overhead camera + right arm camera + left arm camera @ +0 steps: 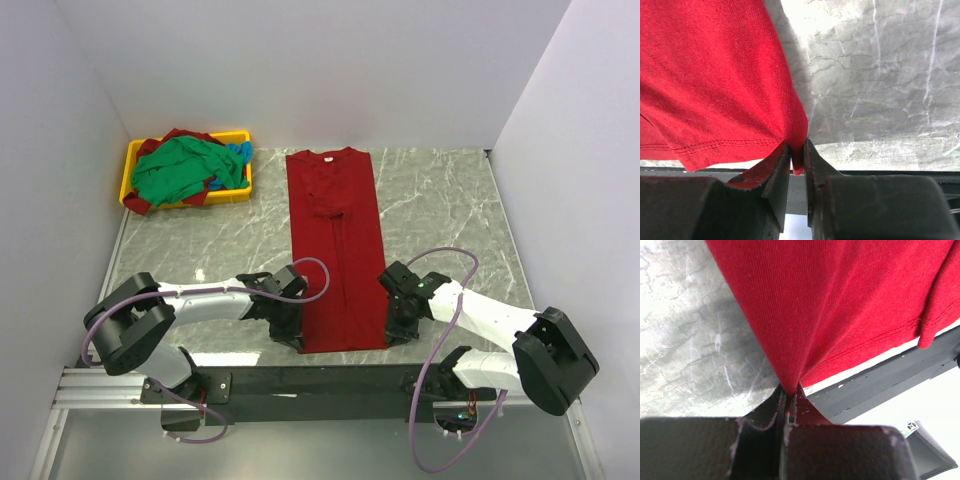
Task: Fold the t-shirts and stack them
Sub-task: Fold the tshirt
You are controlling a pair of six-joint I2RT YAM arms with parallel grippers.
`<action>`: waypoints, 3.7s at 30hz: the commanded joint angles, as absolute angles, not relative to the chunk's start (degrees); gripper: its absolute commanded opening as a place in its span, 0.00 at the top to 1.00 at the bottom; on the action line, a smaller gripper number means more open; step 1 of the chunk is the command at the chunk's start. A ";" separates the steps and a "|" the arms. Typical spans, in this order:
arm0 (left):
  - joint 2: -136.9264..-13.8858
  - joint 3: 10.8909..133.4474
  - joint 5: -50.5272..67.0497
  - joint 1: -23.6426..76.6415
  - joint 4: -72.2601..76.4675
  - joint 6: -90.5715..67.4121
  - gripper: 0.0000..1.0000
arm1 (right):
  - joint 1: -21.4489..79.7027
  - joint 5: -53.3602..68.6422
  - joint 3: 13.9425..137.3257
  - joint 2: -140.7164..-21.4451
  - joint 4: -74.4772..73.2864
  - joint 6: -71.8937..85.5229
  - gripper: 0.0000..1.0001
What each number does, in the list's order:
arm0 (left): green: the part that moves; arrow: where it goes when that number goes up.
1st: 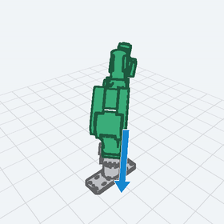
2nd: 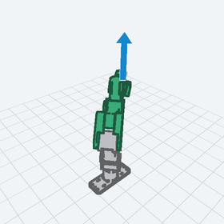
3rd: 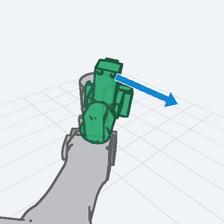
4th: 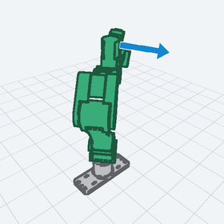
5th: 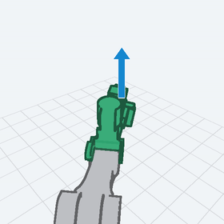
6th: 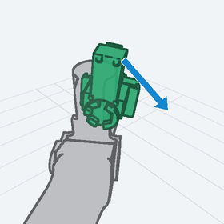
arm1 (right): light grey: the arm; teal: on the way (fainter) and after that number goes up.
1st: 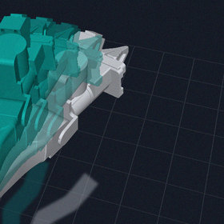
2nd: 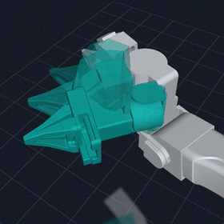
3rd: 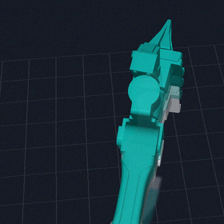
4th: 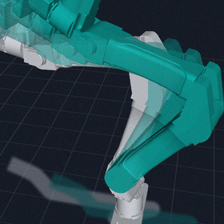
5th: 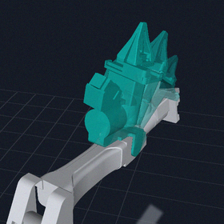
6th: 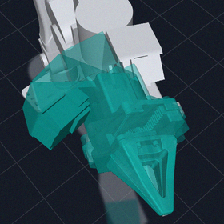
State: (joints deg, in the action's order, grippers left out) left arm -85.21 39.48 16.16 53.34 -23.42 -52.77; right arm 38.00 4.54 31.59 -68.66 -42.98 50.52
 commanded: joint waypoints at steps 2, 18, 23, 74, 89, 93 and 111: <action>-85.34 37.88 11.78 53.61 -29.53 -50.45 1.00 | 37.79 1.49 31.11 -68.29 -46.58 50.98 0.73; -85.43 38.58 11.16 53.88 -30.41 -50.10 1.00 | 37.79 0.09 31.03 -66.45 -48.69 51.94 0.63; -85.17 38.32 11.07 53.79 -30.67 -50.19 1.00 | 37.79 0.09 30.24 -65.57 -49.48 52.12 0.64; -86.39 60.29 -0.44 38.94 -37.18 -44.21 1.00 | 29.72 -4.57 57.64 -80.59 -47.73 40.26 1.00; -102.56 75.32 3.69 29.27 -35.68 -36.74 1.00 | 21.98 -2.81 76.19 -98.34 -47.81 32.52 1.00; -107.82 80.32 5.01 26.64 -36.30 -35.16 1.00 | 20.48 -2.29 82.86 -103.96 -48.86 30.85 1.00; -120.05 95.88 8.35 21.80 -39.11 -33.31 0.87 | 16.17 2.11 99.83 -117.77 -52.73 27.16 0.99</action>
